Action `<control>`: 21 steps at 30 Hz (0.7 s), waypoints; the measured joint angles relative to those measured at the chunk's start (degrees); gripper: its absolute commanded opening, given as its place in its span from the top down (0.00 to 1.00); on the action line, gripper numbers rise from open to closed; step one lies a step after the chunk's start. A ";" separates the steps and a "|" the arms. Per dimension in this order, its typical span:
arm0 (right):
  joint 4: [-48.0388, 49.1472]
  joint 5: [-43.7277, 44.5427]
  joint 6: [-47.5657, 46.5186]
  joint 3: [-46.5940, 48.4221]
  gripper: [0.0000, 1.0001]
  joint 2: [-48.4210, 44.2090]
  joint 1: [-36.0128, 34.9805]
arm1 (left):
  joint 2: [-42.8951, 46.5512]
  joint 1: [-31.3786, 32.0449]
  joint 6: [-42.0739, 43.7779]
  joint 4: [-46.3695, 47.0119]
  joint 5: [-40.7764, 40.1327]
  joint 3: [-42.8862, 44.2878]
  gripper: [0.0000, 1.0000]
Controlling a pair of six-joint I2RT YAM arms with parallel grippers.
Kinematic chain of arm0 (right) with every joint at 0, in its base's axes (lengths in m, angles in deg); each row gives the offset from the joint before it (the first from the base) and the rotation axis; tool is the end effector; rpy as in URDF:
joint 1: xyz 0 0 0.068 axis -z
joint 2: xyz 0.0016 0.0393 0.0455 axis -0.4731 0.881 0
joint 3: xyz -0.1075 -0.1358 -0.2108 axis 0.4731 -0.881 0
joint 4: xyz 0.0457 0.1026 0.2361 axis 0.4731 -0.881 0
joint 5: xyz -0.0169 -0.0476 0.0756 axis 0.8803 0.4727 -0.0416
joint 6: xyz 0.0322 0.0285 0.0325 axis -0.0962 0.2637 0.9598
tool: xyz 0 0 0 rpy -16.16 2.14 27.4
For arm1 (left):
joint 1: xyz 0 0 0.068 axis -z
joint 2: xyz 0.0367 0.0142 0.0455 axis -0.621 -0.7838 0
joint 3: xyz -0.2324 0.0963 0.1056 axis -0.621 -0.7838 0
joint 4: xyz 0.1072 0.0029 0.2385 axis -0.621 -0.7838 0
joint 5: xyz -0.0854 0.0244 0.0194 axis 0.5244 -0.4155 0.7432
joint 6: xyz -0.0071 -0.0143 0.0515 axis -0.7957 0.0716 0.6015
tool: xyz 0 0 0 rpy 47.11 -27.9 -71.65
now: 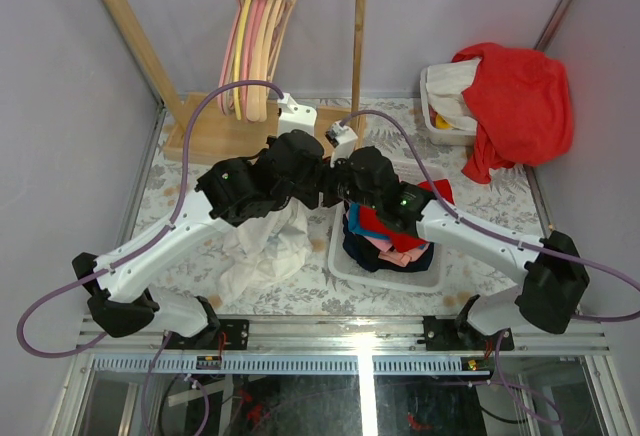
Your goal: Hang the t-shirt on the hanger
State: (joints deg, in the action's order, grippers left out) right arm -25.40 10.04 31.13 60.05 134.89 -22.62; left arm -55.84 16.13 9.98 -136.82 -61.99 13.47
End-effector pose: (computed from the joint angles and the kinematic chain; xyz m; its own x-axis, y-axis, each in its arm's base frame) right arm 0.2122 0.2666 0.3271 -0.5407 0.1295 -0.8312 -0.6530 0.5583 0.5117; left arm 0.1739 -0.2080 0.4261 -0.5075 0.1753 -0.8436 0.2237 0.9723 0.0676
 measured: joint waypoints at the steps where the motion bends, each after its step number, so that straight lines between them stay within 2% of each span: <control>1: 0.00 0.50 0.00 0.00 0.37 -0.46 0.00 | 0.00 0.00 0.00 0.00 0.00 0.00 1.00; 5: -0.11 2.32 0.07 0.09 0.39 -1.01 -0.02 | 0.15 0.00 0.00 0.00 0.02 0.00 1.00; 9: -1.16 4.09 0.39 1.38 0.49 1.84 -0.04 | 0.72 0.00 0.00 -0.02 0.04 0.00 1.00; 14: -1.64 5.05 1.46 2.14 0.57 7.10 -0.07 | 1.27 0.00 0.00 -0.07 0.02 0.50 1.00; 17: -1.64 5.07 2.16 2.14 0.65 8.98 -0.28 | 1.68 0.00 0.00 -0.09 0.00 0.55 1.00; 21: -1.64 5.03 2.93 2.14 0.92 9.84 -1.01 | 2.38 -0.24 0.00 -0.13 -0.46 0.55 1.00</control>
State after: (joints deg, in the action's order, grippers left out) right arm -27.04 15.07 34.05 62.20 144.73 -23.62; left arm -53.46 15.89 9.98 -136.95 -62.44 14.01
